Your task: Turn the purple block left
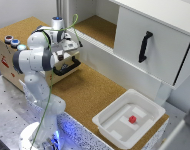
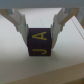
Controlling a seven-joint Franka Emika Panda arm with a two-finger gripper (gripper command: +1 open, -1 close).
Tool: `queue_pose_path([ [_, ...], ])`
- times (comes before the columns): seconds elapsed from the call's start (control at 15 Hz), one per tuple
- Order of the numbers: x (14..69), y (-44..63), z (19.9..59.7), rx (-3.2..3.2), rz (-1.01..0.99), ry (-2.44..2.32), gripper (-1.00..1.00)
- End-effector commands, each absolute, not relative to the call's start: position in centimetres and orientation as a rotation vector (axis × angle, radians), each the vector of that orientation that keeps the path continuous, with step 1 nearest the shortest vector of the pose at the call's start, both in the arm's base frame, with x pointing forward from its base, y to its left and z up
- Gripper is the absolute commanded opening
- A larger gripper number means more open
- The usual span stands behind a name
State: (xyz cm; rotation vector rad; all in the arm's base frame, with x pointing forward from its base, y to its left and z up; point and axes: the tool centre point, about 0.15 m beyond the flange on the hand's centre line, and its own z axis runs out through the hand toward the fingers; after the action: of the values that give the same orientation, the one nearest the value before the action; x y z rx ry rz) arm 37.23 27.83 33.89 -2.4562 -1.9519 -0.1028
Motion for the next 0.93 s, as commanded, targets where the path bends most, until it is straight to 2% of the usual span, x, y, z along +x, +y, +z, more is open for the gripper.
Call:
queue_pose_path([
  [0.0,35.4,27.5,34.8,-2.207,-0.265,-2.061,-1.00],
  [0.33,35.1,29.4,33.3,-2.050,-0.229,-2.268,-1.00],
  [0.67,37.0,32.3,32.0,-2.066,-0.232,-2.239,-1.00],
  [0.73,37.4,32.8,31.8,-2.093,-0.232,-2.225,1.00],
  [0.87,37.4,33.0,32.4,-2.108,-0.240,-2.216,1.00],
])
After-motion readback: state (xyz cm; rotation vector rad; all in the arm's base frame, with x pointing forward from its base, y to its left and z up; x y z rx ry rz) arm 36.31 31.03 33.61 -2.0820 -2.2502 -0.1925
